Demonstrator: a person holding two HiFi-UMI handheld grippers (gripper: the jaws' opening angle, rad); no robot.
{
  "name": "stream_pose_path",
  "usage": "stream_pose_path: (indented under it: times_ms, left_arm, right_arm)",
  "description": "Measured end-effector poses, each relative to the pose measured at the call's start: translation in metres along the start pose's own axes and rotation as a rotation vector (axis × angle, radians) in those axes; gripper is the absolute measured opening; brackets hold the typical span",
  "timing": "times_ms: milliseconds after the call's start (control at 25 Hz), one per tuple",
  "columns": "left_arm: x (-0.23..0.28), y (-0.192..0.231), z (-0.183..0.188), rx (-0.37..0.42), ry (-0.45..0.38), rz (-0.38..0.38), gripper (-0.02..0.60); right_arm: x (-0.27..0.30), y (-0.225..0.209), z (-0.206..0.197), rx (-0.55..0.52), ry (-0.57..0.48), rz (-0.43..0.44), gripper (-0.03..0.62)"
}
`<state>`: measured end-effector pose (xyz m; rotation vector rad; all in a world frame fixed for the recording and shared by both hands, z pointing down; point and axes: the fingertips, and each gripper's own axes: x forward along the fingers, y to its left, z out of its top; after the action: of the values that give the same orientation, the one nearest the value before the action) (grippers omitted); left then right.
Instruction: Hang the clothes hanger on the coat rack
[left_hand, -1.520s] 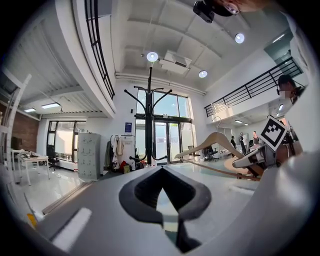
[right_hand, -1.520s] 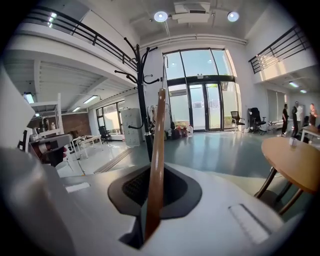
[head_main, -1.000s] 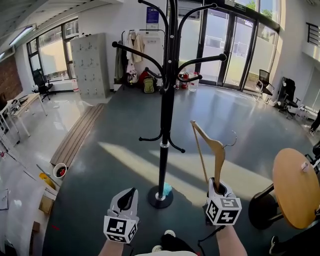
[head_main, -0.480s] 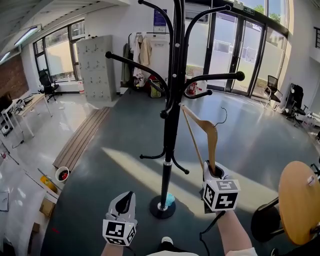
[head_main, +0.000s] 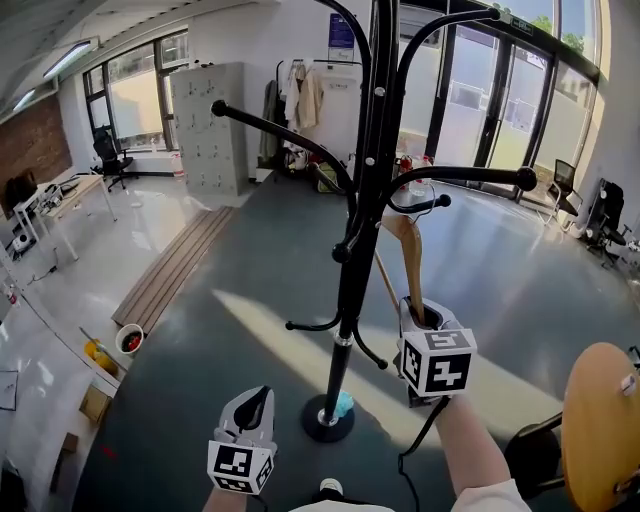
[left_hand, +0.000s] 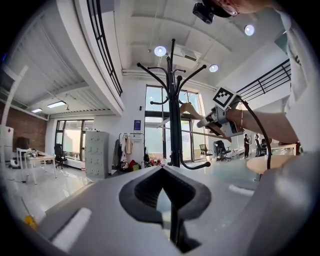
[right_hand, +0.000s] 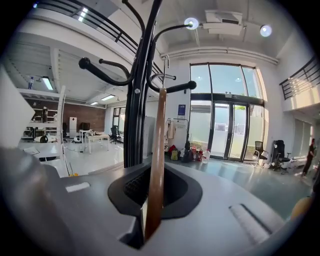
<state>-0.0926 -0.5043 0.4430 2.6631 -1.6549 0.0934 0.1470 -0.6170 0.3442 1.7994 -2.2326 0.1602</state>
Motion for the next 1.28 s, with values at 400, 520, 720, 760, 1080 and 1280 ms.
stream_pose_path:
  times_ms: [400, 520, 720, 760, 1080, 1280]
  left_arm:
    - [0.005, 0.009, -0.012, -0.013, 0.026, 0.019, 0.0]
    - [0.003, 0.011, -0.017, -0.016, 0.031, 0.018, 0.0]
    - [0.0, 0.009, -0.023, -0.027, 0.038, 0.021, 0.0]
    - [-0.002, 0.01, -0.023, -0.03, 0.038, 0.024, 0.0]
    - [-0.008, 0.012, -0.025, -0.041, 0.039, 0.019, 0.0]
    - [-0.011, 0.003, -0.021, -0.034, 0.037, -0.001, 0.0]
  right_arm:
    - [0.03, 0.003, -0.025, 0.011, 0.085, 0.03, 0.044]
    - [0.032, 0.006, -0.033, 0.019, 0.103, 0.035, 0.045]
    - [0.034, 0.005, -0.044, 0.034, 0.127, 0.038, 0.046]
    - [0.034, 0.005, -0.044, 0.037, 0.126, 0.036, 0.046]
    - [0.029, 0.009, -0.046, 0.047, 0.102, 0.025, 0.055]
    - [0.014, 0.008, -0.032, 0.026, 0.005, 0.001, 0.117]
